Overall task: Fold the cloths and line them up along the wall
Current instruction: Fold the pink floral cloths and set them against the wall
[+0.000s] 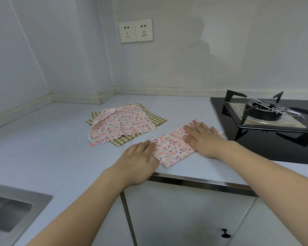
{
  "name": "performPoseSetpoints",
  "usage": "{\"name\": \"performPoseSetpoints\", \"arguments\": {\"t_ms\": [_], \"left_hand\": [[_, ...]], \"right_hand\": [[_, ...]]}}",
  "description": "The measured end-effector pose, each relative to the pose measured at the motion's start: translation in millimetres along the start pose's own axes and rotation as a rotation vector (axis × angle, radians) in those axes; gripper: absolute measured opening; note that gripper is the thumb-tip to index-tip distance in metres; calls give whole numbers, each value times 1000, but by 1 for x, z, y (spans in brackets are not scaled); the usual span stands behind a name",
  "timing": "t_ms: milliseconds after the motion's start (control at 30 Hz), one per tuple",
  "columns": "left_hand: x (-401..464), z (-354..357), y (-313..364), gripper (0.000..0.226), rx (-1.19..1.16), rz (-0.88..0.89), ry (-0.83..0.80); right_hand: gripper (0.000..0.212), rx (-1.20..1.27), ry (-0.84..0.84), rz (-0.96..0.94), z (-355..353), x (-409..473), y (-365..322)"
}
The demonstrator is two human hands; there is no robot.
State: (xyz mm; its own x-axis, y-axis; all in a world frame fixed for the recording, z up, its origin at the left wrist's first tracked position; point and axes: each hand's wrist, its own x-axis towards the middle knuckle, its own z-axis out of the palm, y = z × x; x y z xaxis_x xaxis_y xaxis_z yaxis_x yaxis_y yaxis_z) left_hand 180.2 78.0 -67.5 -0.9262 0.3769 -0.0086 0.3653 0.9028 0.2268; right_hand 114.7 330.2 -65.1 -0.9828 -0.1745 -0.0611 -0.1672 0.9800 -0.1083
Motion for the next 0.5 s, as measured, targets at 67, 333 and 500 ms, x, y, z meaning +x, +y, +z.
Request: {"name": "performPoseSetpoints", "arguments": {"t_ms": [67,333,500], "left_hand": [[-7,-1,0,78,14,11,-11],[-49,-12,-10,63,202,54,141],[-56,-21,-22,19,178,108,256]], "right_hand": [[57,89,151,-64,5,-23,-16],[74,-82,314,-455,29,-104,-66],[25,28,589,-479,33,-112,-76]]}}
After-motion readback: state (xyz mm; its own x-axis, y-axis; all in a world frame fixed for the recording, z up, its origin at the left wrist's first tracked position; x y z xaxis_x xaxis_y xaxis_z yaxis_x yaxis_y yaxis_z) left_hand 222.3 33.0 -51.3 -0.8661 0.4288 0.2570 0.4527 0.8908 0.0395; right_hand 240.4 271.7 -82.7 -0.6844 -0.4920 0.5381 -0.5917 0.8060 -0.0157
